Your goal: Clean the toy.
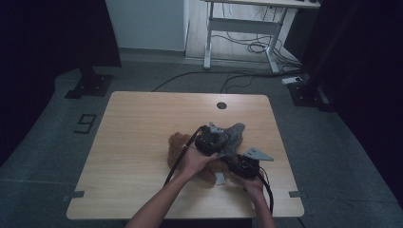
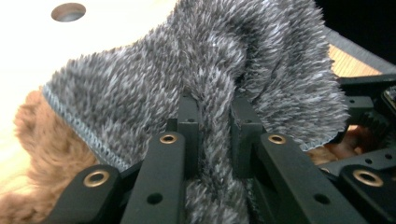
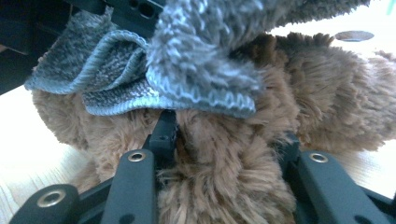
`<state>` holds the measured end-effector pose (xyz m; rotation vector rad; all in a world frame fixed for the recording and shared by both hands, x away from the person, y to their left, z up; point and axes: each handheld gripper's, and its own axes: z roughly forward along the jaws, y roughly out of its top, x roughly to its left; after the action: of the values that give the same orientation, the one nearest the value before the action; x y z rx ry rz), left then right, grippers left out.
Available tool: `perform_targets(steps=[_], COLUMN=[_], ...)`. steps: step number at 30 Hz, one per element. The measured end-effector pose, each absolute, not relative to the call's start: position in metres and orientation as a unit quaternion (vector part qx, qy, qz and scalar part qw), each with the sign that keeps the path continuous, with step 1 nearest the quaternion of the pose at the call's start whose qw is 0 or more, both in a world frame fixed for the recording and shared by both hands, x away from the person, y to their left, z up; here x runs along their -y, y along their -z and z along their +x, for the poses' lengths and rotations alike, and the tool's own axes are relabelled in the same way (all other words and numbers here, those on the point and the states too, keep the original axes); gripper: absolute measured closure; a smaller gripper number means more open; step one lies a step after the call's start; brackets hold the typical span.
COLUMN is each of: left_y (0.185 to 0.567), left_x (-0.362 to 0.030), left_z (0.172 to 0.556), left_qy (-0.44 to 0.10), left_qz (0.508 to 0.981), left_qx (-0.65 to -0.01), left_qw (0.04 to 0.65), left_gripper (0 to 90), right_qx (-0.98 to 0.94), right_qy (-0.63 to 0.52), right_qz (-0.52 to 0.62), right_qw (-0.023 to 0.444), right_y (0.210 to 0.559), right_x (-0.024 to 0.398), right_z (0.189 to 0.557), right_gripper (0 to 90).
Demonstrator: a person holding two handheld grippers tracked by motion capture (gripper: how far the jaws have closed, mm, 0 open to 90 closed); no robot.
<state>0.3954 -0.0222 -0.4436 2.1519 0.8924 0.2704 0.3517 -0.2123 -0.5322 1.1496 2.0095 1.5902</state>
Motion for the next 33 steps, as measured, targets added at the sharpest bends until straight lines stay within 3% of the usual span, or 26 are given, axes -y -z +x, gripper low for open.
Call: perform_targets(steps=[14, 21, 28, 33], left_y=[0.435, 0.462, 0.482, 0.479], left_x=[-0.079, -0.144, -0.154, -0.147], left_z=[0.381, 0.369, 0.364, 0.371], left_qy=[-0.161, -0.145, -0.104, -0.107], left_qz=[0.829, 0.805, 0.795, 0.792], left_qx=[-0.392, -0.443, -0.461, -0.459], left_qw=[0.366, 0.367, 0.38, 0.388], left_gripper=[77.5, 77.4, 77.4, 77.7], right_qx=[-0.707, -0.708, -0.707, -0.7], right_qy=[-0.558, -0.56, -0.561, -0.573], right_qz=[0.403, 0.399, 0.4, 0.394], right_qw=[0.165, 0.16, 0.16, 0.16], right_y=[0.532, 0.532, 0.531, 0.532], right_x=[0.212, 0.213, 0.212, 0.21], right_z=[0.352, 0.352, 0.351, 0.353], right_gripper=[57.1, 57.2, 58.0, 59.6])
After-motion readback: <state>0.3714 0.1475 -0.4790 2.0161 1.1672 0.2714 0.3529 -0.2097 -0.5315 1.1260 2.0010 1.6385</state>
